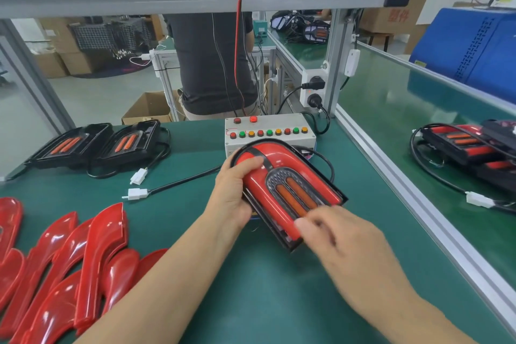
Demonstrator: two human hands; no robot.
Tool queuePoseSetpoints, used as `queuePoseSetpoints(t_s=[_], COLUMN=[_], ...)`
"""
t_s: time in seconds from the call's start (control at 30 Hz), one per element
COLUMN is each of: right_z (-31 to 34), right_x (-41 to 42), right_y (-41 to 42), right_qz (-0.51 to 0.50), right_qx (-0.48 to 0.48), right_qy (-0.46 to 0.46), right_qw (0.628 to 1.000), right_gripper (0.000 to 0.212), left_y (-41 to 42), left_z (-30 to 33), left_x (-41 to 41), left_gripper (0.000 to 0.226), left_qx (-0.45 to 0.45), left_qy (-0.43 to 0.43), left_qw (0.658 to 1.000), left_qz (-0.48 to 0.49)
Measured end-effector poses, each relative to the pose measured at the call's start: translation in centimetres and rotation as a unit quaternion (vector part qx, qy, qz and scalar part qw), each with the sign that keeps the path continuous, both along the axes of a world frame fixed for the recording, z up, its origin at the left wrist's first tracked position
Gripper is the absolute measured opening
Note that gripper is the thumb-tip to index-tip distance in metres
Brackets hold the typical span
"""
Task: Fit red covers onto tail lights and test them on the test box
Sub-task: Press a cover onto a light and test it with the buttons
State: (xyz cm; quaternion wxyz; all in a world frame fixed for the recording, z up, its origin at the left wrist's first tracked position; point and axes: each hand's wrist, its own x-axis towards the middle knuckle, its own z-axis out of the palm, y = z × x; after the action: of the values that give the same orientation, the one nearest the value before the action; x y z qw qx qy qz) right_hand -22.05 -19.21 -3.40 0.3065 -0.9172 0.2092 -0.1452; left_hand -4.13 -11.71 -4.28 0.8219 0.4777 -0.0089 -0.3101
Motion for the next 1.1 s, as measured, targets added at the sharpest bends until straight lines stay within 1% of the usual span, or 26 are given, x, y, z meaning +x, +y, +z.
queuePoseSetpoints(t_s=[0.03,0.07,0.1,0.13,0.17,0.2,0.23,0.27,0.33,0.43,0.47,0.5,0.6,0.77,0.8,0.93,1.1], right_z=[0.1,-0.1,-0.5,-0.7,-1.1,-1.4,-1.7,-1.8,-2.0,-2.1,-2.1,-2.1,-2.1,-2.0,-2.1,-2.3,-2.5], right_x=[-0.5,-0.9,-1.1,-1.0,-0.8,-0.4,-0.1,0.2,0.5,0.4,0.3,0.3,0.3,0.0,-0.1,0.1,0.0], right_y=[-0.8,-1.5,-1.9,-1.9,-1.9,-1.8,-1.7,-1.6,-1.6,-1.8,-1.8,-1.8,-1.7,-1.9,-2.0,-1.7,-1.5], right_qz=[-0.037,-0.057,-0.058,-0.042,-0.016,0.004,0.014,0.013,0.001,0.002,0.007,0.011,0.009,0.009,0.008,0.009,0.001], right_qx=[0.094,0.194,0.309,0.426,0.517,0.579,0.617,0.638,0.662,0.692,0.695,0.690,0.662,0.648,0.648,0.653,0.639], right_qy=[0.001,0.018,0.032,0.039,0.031,0.011,-0.015,-0.036,-0.064,-0.082,-0.083,-0.082,-0.076,-0.074,-0.069,-0.051,-0.062], right_qw=[0.995,0.979,0.949,0.903,0.855,0.815,0.787,0.769,0.747,0.717,0.714,0.720,0.746,0.758,0.758,0.755,0.767], right_gripper=[0.066,0.067,0.061,0.058,0.062,0.064,0.062,0.060,0.055,0.051,0.047,0.043,0.040,0.038,0.038,0.038,0.044], left_y=[0.1,0.2,0.1,-0.1,-0.4,-0.8,-1.2,-1.5,-1.8,-1.4,-1.3,-1.1,-0.9,-0.4,-0.3,-0.3,0.1], left_z=[0.2,0.4,0.7,0.8,1.0,1.1,1.2,1.2,1.4,1.5,1.5,1.5,1.2,1.2,1.1,0.5,0.4], left_x=[0.2,0.1,-0.1,-0.5,-1.0,-1.5,-2.0,-2.4,-2.8,-2.7,-2.7,-2.7,-2.7,-1.5,-1.2,-1.0,-0.8], left_gripper=[0.066,0.066,0.067,0.067,0.067,0.067,0.066,0.064,0.059,0.054,0.055,0.056,0.055,0.015,0.011,0.013,0.013], left_qx=[-0.009,-0.016,-0.019,-0.021,-0.027,-0.037,-0.048,-0.054,-0.050,-0.028,-0.022,-0.018,-0.010,0.035,0.045,0.078,0.083], left_qy=[0.001,0.000,-0.002,-0.004,-0.006,-0.009,-0.014,-0.023,-0.041,-0.055,-0.060,-0.066,-0.076,-0.095,-0.103,-0.125,-0.135], left_qw=[1.000,1.000,1.000,1.000,1.000,0.999,0.999,0.998,0.998,0.998,0.998,0.997,0.996,0.991,0.990,0.987,0.983], left_qz=[0.004,0.003,-0.001,-0.006,-0.011,-0.013,-0.012,-0.008,-0.004,-0.023,-0.028,-0.030,-0.037,-0.088,-0.086,-0.061,-0.097])
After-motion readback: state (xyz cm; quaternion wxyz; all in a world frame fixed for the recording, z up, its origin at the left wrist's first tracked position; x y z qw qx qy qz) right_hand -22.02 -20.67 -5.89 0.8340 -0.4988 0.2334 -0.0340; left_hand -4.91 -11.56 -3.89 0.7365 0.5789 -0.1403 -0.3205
